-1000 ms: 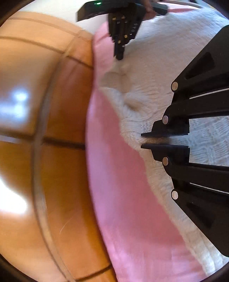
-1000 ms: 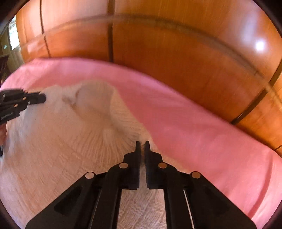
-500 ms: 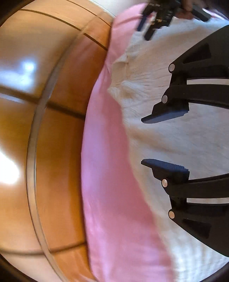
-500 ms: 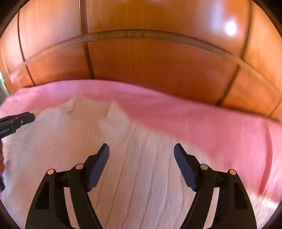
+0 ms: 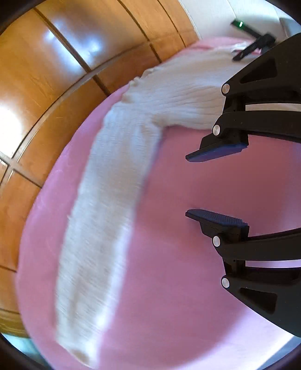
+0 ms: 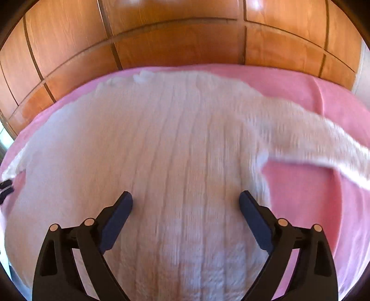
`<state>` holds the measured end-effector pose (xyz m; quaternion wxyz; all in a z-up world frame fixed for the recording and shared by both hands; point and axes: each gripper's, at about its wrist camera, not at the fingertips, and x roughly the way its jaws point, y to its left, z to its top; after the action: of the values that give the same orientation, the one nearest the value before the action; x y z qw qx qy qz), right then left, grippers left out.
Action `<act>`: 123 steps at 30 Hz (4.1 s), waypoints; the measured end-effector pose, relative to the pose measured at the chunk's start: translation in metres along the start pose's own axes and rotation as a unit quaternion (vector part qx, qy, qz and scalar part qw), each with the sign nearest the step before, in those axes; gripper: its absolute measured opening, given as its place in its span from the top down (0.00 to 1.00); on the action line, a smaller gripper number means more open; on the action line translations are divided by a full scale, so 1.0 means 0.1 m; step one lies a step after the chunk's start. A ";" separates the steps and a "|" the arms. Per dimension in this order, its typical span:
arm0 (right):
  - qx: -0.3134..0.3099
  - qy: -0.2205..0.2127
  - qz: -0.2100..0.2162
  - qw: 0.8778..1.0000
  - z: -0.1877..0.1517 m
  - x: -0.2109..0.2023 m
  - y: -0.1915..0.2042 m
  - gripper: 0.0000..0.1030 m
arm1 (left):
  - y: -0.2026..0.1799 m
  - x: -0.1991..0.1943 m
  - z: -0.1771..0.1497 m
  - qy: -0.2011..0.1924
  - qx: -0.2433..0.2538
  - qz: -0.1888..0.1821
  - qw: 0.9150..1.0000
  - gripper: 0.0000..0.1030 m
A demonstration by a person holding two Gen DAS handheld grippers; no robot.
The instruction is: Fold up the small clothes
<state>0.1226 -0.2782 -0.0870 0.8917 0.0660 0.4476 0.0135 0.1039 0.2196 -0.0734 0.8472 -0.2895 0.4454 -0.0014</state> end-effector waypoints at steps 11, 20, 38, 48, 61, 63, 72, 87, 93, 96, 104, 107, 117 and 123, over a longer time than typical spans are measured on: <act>-0.011 -0.010 -0.002 1.000 -0.07 0.01 0.01 0.02 | -0.47 0.17 -0.65 0.107 0.033 -0.167 0.980 0.65; -0.021 0.002 0.007 1.000 -0.07 -0.08 -0.20 0.02 | -0.44 0.13 -0.77 0.103 0.045 -0.131 0.985 0.87; 0.035 0.115 0.128 0.984 -1.02 -0.99 -0.63 0.50 | -0.49 0.00 -0.98 0.134 0.080 -0.162 0.974 0.84; -0.039 0.043 0.122 0.991 -0.72 -1.65 -0.46 0.95 | -0.55 -0.36 -0.92 0.095 0.098 -0.206 0.969 0.95; -0.047 0.130 0.042 0.990 -1.09 -1.07 -0.69 0.90 | -0.58 -0.29 -0.88 0.050 0.128 -0.067 0.988 0.94; -0.027 0.129 0.053 0.990 -1.06 -1.10 -0.79 0.73 | -0.81 -0.27 -0.90 0.038 0.160 -0.081 0.983 0.93; 0.203 0.032 0.074 0.976 -0.78 -1.28 -1.76 0.32 | -1.45 0.20 -1.20 0.018 0.260 0.001 0.965 0.43; 0.533 -0.101 0.004 0.840 -0.40 -0.54 -3.67 0.59 | -1.55 0.50 -1.20 0.026 0.271 0.051 0.961 0.25; 0.469 -0.060 -0.112 0.874 0.01 -0.46 -3.86 0.95 | -1.56 0.54 -1.14 0.036 0.260 0.052 0.964 0.23; 0.457 -0.073 -0.132 0.877 0.18 -0.61 -3.88 0.95 | -1.57 0.56 -1.14 0.036 0.261 0.053 0.963 0.22; 0.346 -0.129 -0.002 0.929 0.87 -0.94 -2.89 0.94 | -1.56 0.50 -1.07 0.044 0.242 0.020 0.969 0.15; 0.284 -0.129 0.051 0.949 1.18 -0.87 -2.30 0.95 | -1.57 0.48 -1.08 0.049 0.233 0.011 0.971 0.13; 0.076 -0.056 0.188 0.978 1.56 -0.26 0.15 0.95 | -1.49 0.30 -0.99 0.016 0.202 -0.013 0.979 0.04; -0.032 -0.001 0.215 0.976 1.49 0.24 1.06 0.87 | -1.37 0.23 -0.83 -0.002 0.160 -0.043 0.986 0.04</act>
<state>0.2594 -0.1871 -0.0045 0.8699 0.1318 0.4217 0.2192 0.0900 0.0586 -0.0594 0.8825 -0.1693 0.4250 -0.1090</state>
